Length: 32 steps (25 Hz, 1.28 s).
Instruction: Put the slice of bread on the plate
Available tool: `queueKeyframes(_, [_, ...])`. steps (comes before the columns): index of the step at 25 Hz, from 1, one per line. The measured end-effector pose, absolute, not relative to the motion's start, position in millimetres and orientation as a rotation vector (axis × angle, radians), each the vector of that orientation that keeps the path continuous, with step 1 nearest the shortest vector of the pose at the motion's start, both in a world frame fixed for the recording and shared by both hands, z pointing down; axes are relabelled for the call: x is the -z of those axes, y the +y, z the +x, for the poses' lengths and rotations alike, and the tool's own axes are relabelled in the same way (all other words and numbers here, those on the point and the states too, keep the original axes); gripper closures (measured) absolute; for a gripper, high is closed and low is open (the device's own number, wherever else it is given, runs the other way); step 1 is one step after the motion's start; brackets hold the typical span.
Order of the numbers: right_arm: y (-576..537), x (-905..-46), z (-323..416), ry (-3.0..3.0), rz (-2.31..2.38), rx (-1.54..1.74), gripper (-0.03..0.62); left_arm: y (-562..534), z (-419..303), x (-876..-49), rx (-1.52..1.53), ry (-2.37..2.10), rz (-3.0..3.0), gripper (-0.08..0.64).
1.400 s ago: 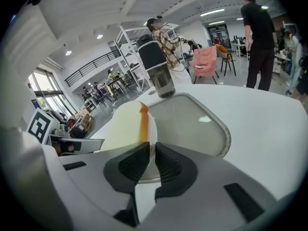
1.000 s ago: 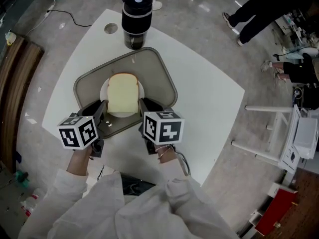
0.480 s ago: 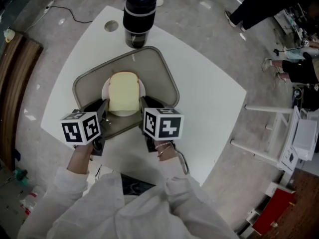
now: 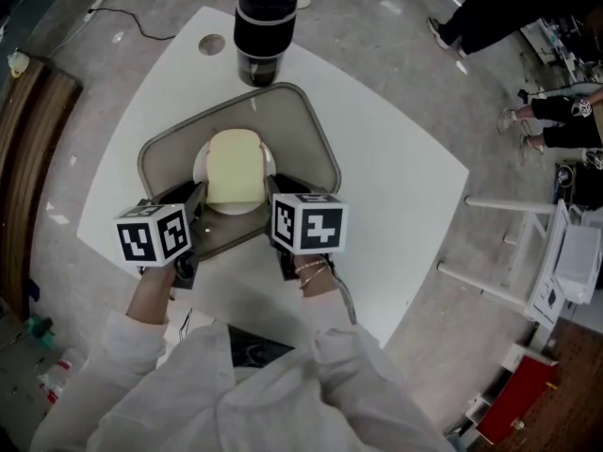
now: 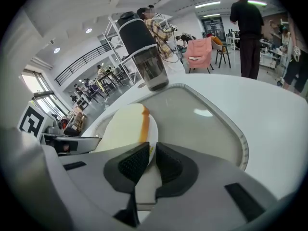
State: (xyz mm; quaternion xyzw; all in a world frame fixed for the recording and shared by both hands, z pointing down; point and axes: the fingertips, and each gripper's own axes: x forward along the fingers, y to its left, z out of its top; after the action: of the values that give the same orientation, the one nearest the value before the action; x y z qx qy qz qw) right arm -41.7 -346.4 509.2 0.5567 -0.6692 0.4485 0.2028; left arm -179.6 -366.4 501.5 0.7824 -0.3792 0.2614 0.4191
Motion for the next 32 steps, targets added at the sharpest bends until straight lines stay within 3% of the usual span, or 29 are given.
queueKeyframes(16, [-344,-500,-41,-1.923,1.571,-1.089,0.545,-365,-188,-495,-0.588,-1.03,1.964,0.499])
queueKeyframes(32, [-306,-399,-35,-2.318,1.609,-0.87,0.563,-316,-172,-397,-0.234,-1.128,2.141,0.5])
